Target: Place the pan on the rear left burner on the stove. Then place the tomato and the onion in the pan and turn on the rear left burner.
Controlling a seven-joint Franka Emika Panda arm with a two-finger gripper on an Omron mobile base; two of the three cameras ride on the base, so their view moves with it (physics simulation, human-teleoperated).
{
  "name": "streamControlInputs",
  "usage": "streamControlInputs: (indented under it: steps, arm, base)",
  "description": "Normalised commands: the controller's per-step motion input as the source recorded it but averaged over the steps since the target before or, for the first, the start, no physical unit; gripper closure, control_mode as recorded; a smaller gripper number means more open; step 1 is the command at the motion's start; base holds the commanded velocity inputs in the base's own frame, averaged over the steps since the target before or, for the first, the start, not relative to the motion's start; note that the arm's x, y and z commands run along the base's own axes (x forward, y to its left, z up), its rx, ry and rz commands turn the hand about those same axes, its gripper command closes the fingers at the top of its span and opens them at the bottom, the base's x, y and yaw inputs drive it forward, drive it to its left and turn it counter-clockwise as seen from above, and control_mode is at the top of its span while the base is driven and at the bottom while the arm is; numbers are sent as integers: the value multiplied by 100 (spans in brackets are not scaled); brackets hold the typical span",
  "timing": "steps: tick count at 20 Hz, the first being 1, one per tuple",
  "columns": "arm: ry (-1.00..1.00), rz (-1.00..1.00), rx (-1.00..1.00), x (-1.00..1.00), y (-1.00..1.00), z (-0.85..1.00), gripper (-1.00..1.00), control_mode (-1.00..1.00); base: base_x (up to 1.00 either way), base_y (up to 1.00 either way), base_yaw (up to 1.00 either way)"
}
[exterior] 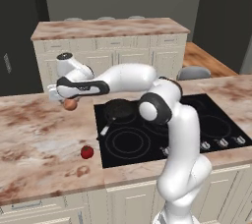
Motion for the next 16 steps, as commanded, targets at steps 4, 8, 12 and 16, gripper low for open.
streamControlInputs:
  steps: [4, 8, 12, 16]
  arm:
    - [1, -4, 0, 0, -70, 14, 100, -100]
    - [0, -2, 0, 0, -71, 7, 100, -100]
    - [2, -3, 0, 0, -65, 7, 100, -100]
    - [3, -4, 0, 0, -62, 6, 100, -100]
  base:
    - [0, 0, 0]
    - [0, 0, 0]
    - [0, 0, 0]
    - [0, 0, 0]
